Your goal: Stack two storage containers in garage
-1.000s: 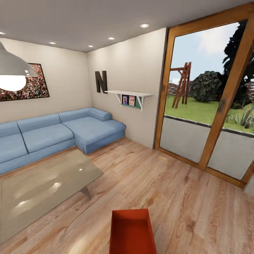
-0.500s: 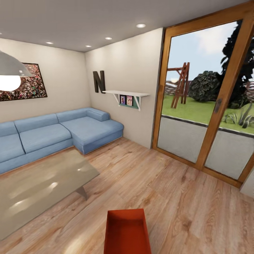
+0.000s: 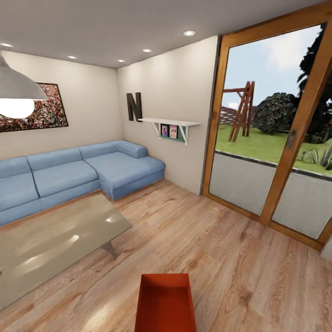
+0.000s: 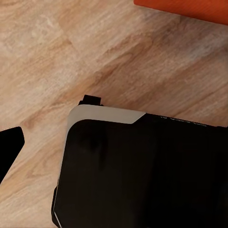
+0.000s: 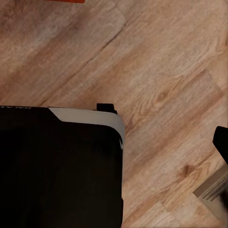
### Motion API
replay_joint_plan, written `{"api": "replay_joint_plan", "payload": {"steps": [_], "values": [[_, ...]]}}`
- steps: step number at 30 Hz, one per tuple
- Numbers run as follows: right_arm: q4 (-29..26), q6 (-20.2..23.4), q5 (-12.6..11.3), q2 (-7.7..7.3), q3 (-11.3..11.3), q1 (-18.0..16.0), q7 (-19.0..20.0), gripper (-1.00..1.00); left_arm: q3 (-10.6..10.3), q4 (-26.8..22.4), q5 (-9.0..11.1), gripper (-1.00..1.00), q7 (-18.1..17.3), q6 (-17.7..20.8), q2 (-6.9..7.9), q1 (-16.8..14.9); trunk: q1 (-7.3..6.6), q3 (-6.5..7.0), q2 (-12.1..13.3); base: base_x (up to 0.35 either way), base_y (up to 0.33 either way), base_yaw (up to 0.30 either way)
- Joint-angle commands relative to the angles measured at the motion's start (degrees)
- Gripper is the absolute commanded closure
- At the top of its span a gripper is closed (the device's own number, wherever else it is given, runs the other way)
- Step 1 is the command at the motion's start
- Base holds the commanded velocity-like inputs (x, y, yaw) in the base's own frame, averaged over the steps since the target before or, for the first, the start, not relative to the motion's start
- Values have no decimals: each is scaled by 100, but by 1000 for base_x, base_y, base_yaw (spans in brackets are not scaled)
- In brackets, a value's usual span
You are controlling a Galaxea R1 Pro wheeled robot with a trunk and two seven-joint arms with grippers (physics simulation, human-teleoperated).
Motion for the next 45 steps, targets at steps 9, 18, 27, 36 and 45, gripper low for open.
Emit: {"api": "replay_joint_plan", "payload": {"steps": [9,18,27,36,45], "values": [[15,-24,-53,3,47,-6,-6,-100,-8,7,36,-100,8,-22,-2,-6,3,-11,-10,0,0,22],[15,-25,-65,10,47,-6,-6,-100,-15,7,29,-100,-2,-20,-2,-6,3,-11,-10,69,0,0],[15,-29,-40,12,47,-6,-6,-100,-15,7,33,-100,-1,-20,-2,-6,3,-11,-10,145,0,0],[15,-23,-33,12,47,-6,-6,-100,-13,7,33,-100,-1,-20,6,-6,3,-11,-10,129,0,0],[15,-26,-32,12,47,-6,-6,-100,-11,7,36,-100,-1,-28,7,-6,3,-11,-10,147,0,0]]}}
